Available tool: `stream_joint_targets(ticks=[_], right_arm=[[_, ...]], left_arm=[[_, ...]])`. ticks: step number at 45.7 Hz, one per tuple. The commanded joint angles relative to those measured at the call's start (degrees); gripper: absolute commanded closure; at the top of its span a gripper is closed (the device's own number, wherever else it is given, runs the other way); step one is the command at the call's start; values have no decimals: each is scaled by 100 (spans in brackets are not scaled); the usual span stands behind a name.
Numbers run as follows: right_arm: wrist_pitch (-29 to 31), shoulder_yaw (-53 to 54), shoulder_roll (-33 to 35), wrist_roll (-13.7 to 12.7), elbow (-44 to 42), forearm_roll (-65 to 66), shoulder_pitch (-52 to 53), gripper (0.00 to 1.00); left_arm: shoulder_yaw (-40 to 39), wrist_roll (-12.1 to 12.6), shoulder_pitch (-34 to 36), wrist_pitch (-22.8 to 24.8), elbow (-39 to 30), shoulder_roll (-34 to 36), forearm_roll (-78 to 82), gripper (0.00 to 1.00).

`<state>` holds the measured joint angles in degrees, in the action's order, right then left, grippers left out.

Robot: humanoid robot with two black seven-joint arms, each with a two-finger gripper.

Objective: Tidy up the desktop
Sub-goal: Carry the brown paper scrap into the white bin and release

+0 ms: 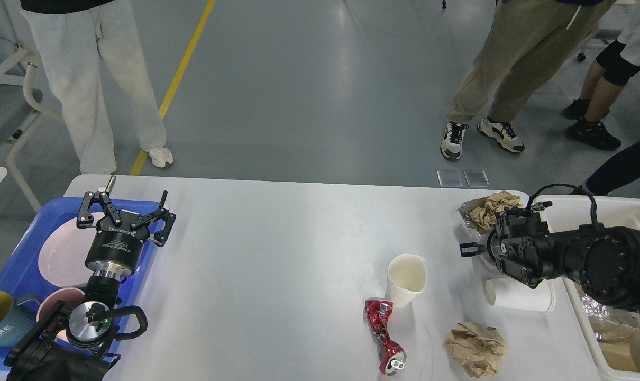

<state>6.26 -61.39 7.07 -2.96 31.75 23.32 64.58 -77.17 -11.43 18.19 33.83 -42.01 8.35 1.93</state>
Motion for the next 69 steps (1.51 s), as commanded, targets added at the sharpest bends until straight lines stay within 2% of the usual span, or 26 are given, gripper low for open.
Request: stream_joint_targets(ticks=[1, 8, 12, 13, 17, 25, 34, 40, 45, 55, 58, 65, 69], right_arm=[[77, 224, 49, -11, 164, -47, 204, 100], [358, 180, 646, -116, 1042, -73, 1152, 100], [937, 110, 1015, -336, 1588, -73, 1908, 100], [1365, 101, 1286, -424, 1919, -73, 2414, 100], [1712, 40, 1762, -442, 2633, -143, 3261, 100], [1510, -785, 2079, -424, 3881, -696, 4545, 100], [939, -1516, 2132, -337, 4393, -1189, 4723, 100], [394, -1499, 2588, -337, 3937, -1154, 3889, 100], [324, -1262, 3010, -301, 2971, -1137, 2896, 100], [332, 556, 3152, -301, 598, -1128, -56, 100], [297, 988, 3003, -301, -35, -1110, -751, 100], [122, 1314, 2142, -293, -1652, -1180, -2123, 100], [-124, 1498, 1694, -284, -2207, -1216, -2703, 100]], left_arm=[[0, 1, 0, 1, 0, 0, 0, 4], [0, 1, 0, 1, 0, 0, 0, 4], [0, 9, 0, 1, 0, 0, 0, 4], [0, 9, 0, 1, 0, 0, 0, 4], [0, 9, 0, 1, 0, 0, 0, 4], [0, 1, 0, 1, 0, 0, 0, 4], [0, 1, 0, 1, 0, 0, 0, 4], [0, 9, 0, 1, 0, 0, 0, 4], [0, 1, 0, -8, 0, 0, 0, 4], [0, 1, 0, 1, 0, 0, 0, 4], [0, 1, 0, 0, 0, 0, 0, 4], [0, 1, 0, -8, 0, 0, 0, 3], [0, 1, 0, -8, 0, 0, 0, 4]])
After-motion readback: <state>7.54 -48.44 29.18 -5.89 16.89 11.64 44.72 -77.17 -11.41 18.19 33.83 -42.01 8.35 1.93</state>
